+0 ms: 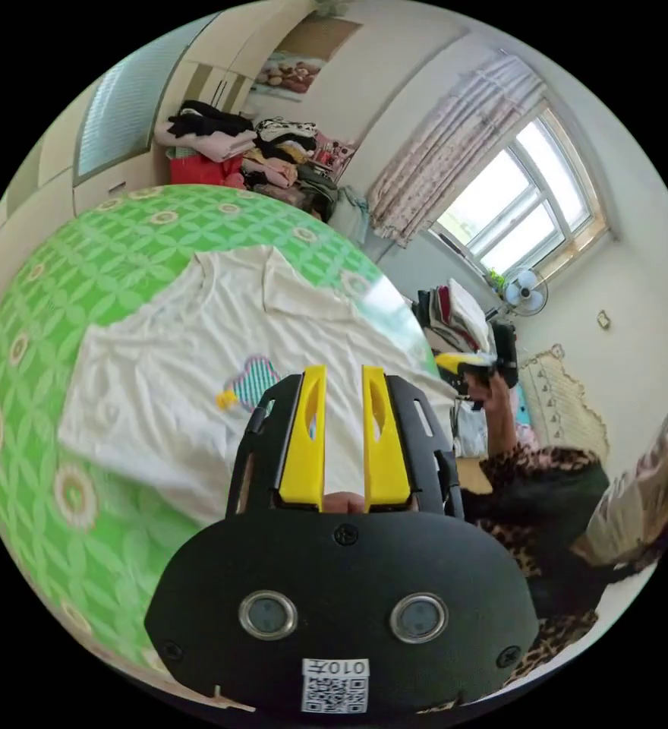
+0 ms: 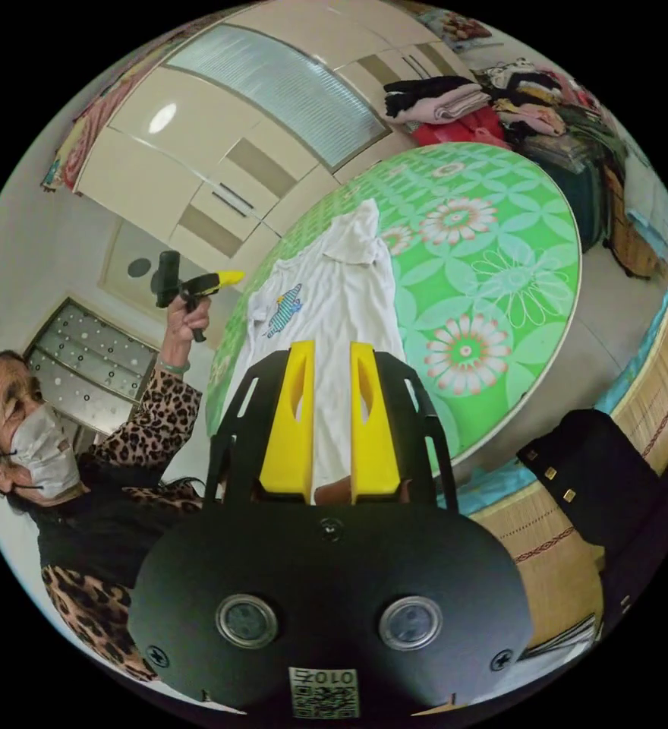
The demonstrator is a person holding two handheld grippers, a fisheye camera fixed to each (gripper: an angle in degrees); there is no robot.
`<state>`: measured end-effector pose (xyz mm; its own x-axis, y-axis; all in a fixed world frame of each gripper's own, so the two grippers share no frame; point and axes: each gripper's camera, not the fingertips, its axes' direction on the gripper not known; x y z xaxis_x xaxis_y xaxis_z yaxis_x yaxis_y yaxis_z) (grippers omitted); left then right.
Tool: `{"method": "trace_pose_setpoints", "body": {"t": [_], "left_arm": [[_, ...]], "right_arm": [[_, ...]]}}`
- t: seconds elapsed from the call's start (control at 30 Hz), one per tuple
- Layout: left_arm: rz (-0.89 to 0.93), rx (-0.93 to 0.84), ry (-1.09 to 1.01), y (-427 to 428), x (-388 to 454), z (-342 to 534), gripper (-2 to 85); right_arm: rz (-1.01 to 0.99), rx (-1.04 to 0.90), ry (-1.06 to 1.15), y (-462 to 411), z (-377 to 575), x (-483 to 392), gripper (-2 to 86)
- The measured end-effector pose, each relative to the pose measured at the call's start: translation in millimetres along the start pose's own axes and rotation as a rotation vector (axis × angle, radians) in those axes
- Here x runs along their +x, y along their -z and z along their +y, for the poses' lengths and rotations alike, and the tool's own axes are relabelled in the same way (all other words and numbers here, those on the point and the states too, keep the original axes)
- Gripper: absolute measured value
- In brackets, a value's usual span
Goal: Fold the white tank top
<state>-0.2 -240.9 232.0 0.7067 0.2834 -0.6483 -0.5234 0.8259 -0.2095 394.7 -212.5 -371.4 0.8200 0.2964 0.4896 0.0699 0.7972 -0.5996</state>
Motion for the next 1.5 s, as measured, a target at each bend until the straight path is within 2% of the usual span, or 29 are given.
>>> {"method": "trace_pose_setpoints", "body": {"t": [0.13,0.23,0.67,0.8,0.87,0.93,1.23,1.5], "left_arm": [[0.086,-0.053,0.069,-43,-53,-66,10.1],[0.044,-0.148,0.137,-76,-79,-98,10.7],[0.082,-0.269,0.297,-126,-116,-195,11.6],[0.125,-0.167,0.362,-102,-129,-212,12.3],[0.177,-0.213,0.384,-108,-139,-219,13.1],[0.115,-0.267,0.402,-112,-145,-225,13.8],[0.193,-0.299,0.439,-125,-165,-249,14.0],[0.222,-0.318,0.458,-139,-181,-273,8.6]], "right_arm": [[0.016,0.057,-0.129,-2,-19,11,8.1],[0.040,0.030,-0.179,-6,-28,11,8.4],[0.457,-0.122,-0.152,-32,-7,-32,8.3],[0.409,-0.067,-0.214,-25,14,-35,8.3],[0.354,0.008,-0.269,-19,30,-37,8.3],[0.349,0.039,-0.310,-19,41,-39,8.3],[0.304,0.080,-0.408,-36,70,-37,8.4],[0.194,0.132,-0.450,-37,85,-26,8.7]]}}
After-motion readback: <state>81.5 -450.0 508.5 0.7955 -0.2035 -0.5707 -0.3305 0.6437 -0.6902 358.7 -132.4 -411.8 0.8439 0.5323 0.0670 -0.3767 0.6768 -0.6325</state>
